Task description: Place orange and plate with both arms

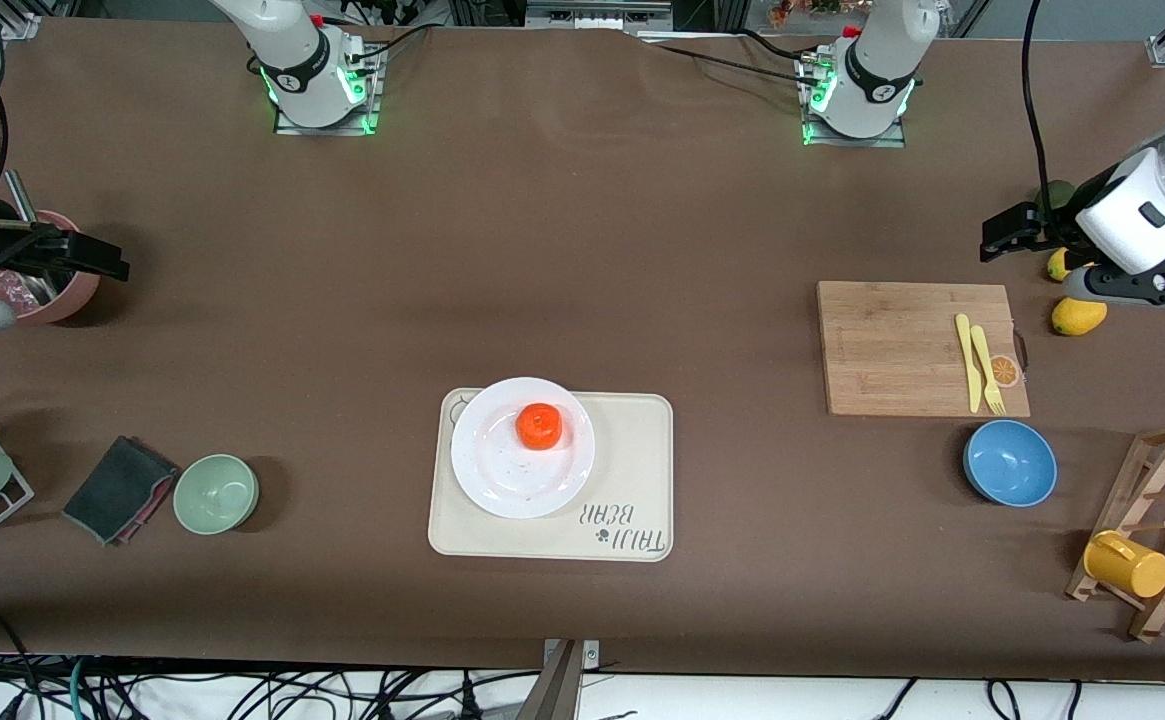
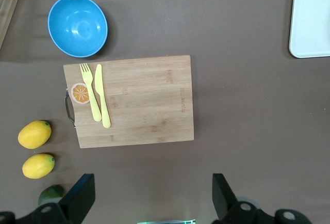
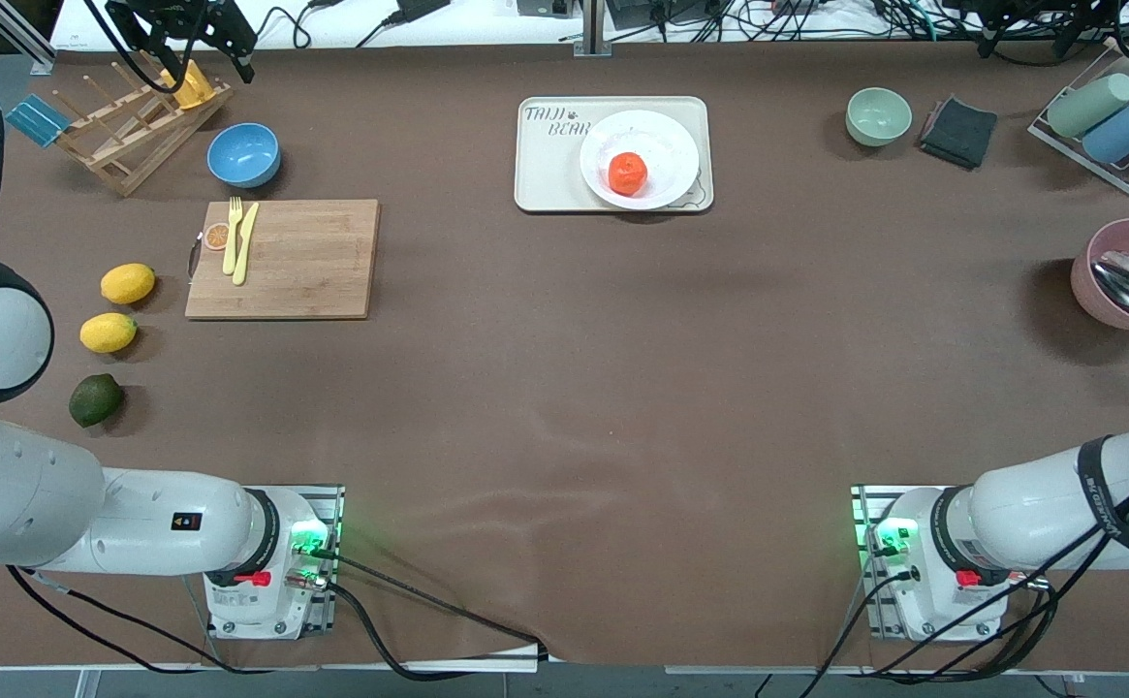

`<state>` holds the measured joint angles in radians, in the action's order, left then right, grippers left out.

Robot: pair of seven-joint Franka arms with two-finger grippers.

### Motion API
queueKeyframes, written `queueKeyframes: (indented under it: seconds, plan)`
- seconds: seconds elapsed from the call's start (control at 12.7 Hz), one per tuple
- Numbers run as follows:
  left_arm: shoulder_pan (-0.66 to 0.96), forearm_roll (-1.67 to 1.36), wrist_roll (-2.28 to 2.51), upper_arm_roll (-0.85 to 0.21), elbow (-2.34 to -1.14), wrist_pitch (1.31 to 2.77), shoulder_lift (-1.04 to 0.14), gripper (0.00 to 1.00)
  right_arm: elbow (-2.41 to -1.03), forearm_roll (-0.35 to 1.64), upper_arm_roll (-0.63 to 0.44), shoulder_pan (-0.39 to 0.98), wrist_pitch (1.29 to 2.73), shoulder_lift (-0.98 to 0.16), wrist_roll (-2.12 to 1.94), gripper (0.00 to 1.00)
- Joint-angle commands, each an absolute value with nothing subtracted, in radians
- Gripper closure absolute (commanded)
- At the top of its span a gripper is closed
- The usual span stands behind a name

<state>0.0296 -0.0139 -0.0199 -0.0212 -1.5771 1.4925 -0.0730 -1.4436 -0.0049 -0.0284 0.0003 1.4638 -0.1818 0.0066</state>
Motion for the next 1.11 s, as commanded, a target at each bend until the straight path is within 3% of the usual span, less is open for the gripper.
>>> queueKeyframes:
  seconds: [0.0, 1.03]
  plan:
    - [0.029, -0.021, -0.040, -0.020, -1.557, 1.477, -0.078, 0.00, -1.402, 0.002, -0.037, -0.003, 1.448, -0.179, 0.003, 0.00]
    - [0.026, -0.021, -0.040, -0.020, -1.557, 1.479, -0.084, 0.00, -1.374, 0.018, -0.038, 0.008, 1.420, -0.179, 0.012, 0.00]
